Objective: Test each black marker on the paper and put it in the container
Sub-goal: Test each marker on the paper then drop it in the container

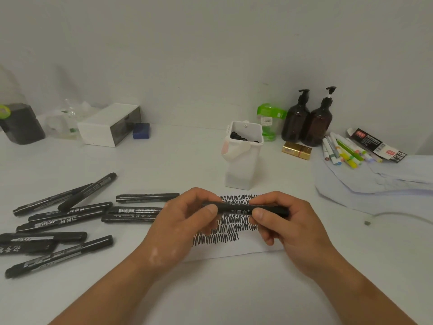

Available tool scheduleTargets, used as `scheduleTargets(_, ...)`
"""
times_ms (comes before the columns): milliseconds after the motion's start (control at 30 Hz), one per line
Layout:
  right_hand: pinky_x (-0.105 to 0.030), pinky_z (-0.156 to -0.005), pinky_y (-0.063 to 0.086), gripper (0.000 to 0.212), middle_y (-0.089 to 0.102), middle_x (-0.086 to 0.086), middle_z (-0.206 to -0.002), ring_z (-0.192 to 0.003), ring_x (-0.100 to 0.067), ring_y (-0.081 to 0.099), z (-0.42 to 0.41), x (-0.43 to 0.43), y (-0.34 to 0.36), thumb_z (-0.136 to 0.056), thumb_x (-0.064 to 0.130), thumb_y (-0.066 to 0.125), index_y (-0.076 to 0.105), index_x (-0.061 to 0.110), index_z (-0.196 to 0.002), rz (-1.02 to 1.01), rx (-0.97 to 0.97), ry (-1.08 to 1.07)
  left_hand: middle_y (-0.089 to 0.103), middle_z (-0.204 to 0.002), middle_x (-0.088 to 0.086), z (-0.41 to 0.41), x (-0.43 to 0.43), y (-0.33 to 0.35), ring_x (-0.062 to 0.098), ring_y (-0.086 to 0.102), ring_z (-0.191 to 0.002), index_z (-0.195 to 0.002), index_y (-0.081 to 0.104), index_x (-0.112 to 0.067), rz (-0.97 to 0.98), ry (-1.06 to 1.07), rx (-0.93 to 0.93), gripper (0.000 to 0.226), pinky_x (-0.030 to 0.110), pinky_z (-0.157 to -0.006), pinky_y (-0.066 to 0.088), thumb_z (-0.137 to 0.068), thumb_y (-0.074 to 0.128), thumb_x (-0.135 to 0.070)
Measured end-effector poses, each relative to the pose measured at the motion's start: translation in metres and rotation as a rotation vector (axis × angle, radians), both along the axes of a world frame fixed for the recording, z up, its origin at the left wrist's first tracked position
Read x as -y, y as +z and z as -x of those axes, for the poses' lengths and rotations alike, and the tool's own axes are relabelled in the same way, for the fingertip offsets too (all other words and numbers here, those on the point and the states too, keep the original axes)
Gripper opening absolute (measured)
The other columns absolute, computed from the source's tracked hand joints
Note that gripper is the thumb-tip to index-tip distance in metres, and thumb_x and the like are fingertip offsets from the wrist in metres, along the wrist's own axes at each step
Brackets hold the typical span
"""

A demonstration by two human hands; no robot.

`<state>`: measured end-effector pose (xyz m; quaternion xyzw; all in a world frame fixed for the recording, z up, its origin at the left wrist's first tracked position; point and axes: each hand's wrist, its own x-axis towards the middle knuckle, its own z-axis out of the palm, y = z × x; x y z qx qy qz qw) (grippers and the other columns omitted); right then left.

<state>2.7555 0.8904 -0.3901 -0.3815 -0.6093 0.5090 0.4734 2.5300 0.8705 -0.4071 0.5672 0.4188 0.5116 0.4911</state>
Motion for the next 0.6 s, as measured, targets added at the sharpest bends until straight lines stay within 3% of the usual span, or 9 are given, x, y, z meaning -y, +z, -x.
scheduleTargets(133, -0.027, -0.049, 0.042, 0.019, 0.063, -0.008, -0.065, -0.050, -0.016, 0.049, 0.011, 0.008, -0.003, -0.074, 0.037, 0.074, 0.074, 0.025, -0.090, -0.082, 0.074, 0.009, 0.062, -0.067, 0.008, -0.006, 0.000, -0.005, 0.023, 0.049, -0.061, -0.093, 0.059, -0.018, 0.059, -0.059, 0.055, 0.029, 0.028, -0.060, 0.042, -0.082, 0.060, -0.045)
scheduleTargets(233, -0.017, -0.053, 0.043, 0.012, 0.066, 0.007, -0.065, -0.051, -0.004, 0.054, 0.017, 0.009, -0.006, -0.075, 0.029, 0.079, 0.073, 0.027, -0.085, -0.115, 0.127, -0.070, 0.052, -0.058, 0.006, -0.009, -0.001, -0.008, 0.022, 0.040, -0.056, -0.092, 0.053, -0.013, 0.089, -0.021, 0.062, 0.037, 0.035, -0.060, 0.033, -0.084, 0.059, -0.048)
scheduleTargets(433, -0.020, -0.049, 0.039, 0.023, 0.064, 0.005, -0.060, -0.046, -0.010, 0.049, 0.022, 0.007, -0.007, -0.065, 0.038, 0.082, 0.071, 0.024, -0.079, -0.071, 0.085, -0.129, 0.028, -0.054, -0.007, -0.019, 0.001, -0.004, 0.016, 0.022, -0.049, -0.078, 0.046, -0.017, 0.159, -0.015, 0.227, 0.022, 0.028, -0.050, 0.022, -0.090, 0.055, -0.033)
scheduleTargets(600, -0.023, -0.046, 0.038, 0.027, 0.062, 0.001, -0.058, -0.044, -0.016, 0.044, 0.025, 0.008, -0.007, -0.062, 0.042, 0.080, 0.069, 0.023, -0.078, -0.060, 0.060, -0.130, 0.027, -0.054, -0.007, -0.022, 0.004, 0.000, 0.017, 0.022, -0.050, -0.075, 0.043, -0.015, 0.149, 0.025, 0.243, 0.023, 0.029, -0.050, 0.023, -0.089, 0.055, -0.030)
